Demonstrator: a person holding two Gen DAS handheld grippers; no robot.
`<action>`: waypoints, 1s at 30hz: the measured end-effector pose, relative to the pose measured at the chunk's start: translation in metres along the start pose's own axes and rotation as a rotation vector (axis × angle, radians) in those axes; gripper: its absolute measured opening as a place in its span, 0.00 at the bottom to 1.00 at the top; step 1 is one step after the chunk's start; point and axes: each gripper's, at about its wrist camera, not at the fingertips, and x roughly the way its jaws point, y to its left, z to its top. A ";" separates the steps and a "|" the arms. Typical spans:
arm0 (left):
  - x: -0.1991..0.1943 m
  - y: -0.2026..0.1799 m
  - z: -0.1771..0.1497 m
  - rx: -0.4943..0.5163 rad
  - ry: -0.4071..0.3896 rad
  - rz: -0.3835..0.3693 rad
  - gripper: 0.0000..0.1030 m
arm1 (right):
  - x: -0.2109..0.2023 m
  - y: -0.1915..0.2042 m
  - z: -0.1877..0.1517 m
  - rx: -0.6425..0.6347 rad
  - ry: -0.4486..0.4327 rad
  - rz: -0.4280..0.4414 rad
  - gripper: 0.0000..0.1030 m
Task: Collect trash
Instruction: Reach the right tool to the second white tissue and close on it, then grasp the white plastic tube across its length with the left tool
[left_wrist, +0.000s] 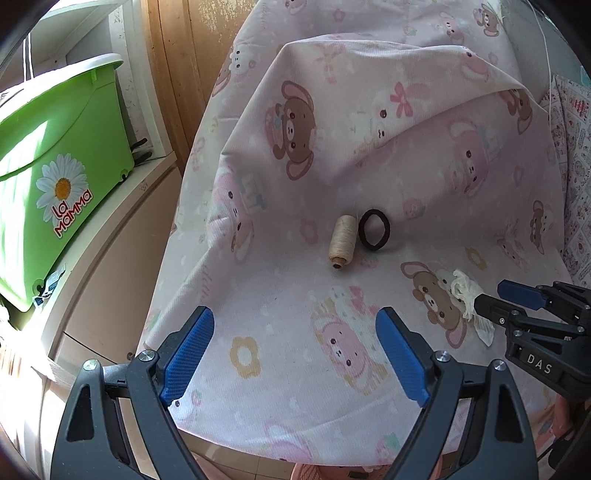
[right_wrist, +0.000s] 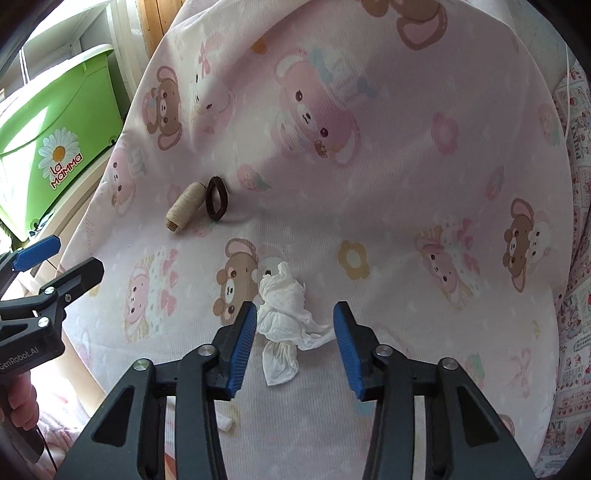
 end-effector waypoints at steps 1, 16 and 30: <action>0.000 0.000 0.000 -0.006 0.002 -0.003 0.86 | 0.002 0.001 0.000 -0.012 0.001 -0.008 0.38; 0.007 -0.003 -0.001 -0.036 0.035 -0.038 0.85 | -0.040 -0.007 -0.004 -0.004 -0.135 0.035 0.01; -0.028 -0.046 -0.033 -0.018 0.018 -0.041 0.76 | -0.060 -0.060 -0.013 0.198 -0.097 0.161 0.02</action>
